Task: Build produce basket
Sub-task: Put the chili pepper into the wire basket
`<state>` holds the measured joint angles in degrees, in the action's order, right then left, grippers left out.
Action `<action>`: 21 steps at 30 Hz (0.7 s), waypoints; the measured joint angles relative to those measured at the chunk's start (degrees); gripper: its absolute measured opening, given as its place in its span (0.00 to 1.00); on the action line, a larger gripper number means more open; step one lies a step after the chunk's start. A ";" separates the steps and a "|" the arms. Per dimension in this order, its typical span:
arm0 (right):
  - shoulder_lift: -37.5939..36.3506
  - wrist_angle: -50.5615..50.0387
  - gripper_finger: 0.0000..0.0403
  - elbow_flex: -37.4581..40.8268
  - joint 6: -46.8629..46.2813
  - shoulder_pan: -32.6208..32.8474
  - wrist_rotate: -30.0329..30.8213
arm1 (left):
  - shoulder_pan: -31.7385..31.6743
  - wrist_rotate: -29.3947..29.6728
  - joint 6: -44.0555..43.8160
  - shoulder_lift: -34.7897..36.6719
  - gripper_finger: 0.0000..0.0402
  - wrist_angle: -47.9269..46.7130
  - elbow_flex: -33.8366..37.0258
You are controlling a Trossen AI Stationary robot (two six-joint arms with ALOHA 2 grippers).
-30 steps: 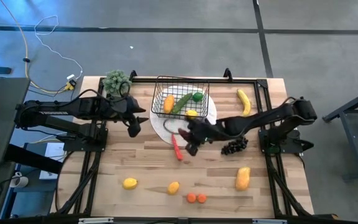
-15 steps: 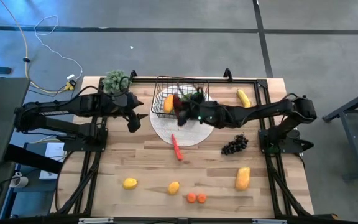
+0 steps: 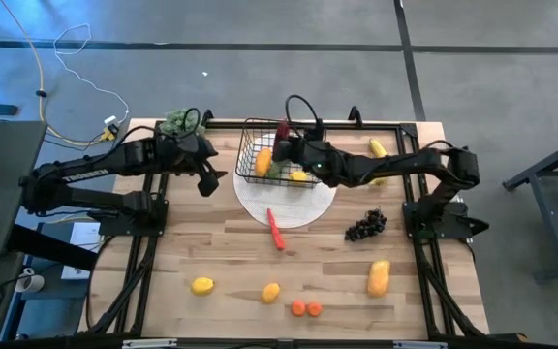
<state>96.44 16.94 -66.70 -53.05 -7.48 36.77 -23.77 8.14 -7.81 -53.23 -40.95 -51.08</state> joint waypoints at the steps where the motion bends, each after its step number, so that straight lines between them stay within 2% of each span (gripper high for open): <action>1: 0.75 0.03 0.09 0.00 -1.03 -0.35 0.37 | -0.16 -0.02 0.07 -0.01 0.81 -0.02 0.00; 9: 5.26 0.01 0.09 0.00 -5.42 -2.78 1.46 | -0.28 1.69 3.04 -0.01 0.81 0.15 -0.01; 21: 6.52 -3.42 0.11 0.00 -12.16 -4.39 -3.22 | -0.24 -2.10 2.77 -0.01 0.81 0.63 0.01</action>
<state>102.96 13.52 -66.70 -65.21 -11.87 33.55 -24.01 6.03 -5.04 -53.23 -40.32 -51.07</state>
